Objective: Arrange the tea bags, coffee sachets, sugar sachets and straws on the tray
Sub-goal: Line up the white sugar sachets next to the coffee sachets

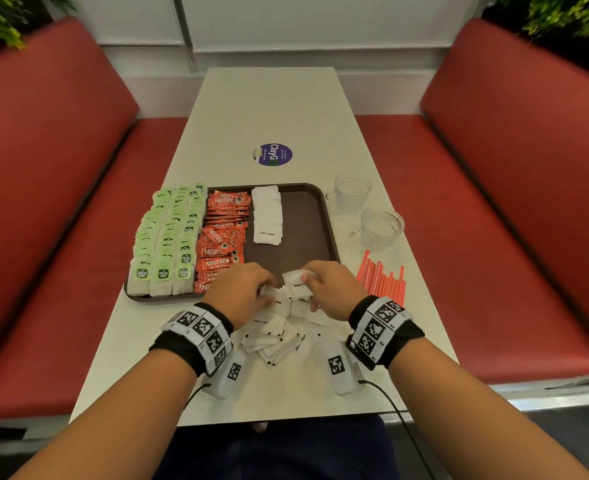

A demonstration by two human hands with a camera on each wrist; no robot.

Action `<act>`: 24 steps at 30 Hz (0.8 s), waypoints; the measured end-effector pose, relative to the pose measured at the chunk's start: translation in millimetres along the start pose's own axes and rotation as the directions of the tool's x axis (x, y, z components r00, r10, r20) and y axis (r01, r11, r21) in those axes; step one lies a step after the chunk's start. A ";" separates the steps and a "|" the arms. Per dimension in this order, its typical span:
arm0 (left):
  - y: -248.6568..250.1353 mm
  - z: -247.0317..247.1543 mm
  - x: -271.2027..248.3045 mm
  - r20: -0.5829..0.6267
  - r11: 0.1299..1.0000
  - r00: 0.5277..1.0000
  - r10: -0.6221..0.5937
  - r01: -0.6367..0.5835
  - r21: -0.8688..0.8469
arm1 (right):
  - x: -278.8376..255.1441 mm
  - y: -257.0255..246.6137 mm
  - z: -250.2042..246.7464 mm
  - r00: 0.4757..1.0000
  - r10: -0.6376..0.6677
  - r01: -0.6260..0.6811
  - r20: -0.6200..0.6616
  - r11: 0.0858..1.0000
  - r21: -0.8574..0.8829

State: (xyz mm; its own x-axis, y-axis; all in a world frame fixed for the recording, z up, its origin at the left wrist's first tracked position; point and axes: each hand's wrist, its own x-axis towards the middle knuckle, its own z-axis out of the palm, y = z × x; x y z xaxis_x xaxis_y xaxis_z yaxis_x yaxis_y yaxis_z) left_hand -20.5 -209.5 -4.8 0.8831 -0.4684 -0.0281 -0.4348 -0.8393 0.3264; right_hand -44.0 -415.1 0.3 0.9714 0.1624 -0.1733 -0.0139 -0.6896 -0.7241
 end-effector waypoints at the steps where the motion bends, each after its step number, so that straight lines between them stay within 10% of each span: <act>1: 0.3 3.9 3.9 0.051 0.999 0.999 0.010 -0.012 0.039 | 2.4 2.5 -1.7 1.000 0.014 -0.014 -0.013 1.000 0.008; 9: -5.2 8.2 30.0 0.215 0.988 0.975 0.059 -0.088 0.126 | 27.9 11.1 -20.2 0.997 0.057 -0.055 -0.053 0.998 0.035; 20: -6.8 -71.2 27.2 -0.132 0.896 0.977 -0.166 0.093 -0.434 | 33.5 -37.7 -46.1 0.998 0.032 -0.041 0.057 0.983 0.177; 24: 1.5 -83.9 33.1 -0.038 0.678 0.988 -0.151 0.075 -0.731 | 41.0 -47.9 -51.6 0.998 -0.054 0.051 0.023 0.994 0.096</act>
State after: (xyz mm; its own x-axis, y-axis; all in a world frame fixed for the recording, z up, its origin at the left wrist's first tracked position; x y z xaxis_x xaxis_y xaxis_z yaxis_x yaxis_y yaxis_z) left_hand 22.9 -203.1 74.0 0.9448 -0.3251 -0.0408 -0.0994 -0.4031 0.9098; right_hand 8.8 -411.8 62.4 0.9651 0.2153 -0.1493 0.0131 -0.6091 -0.7930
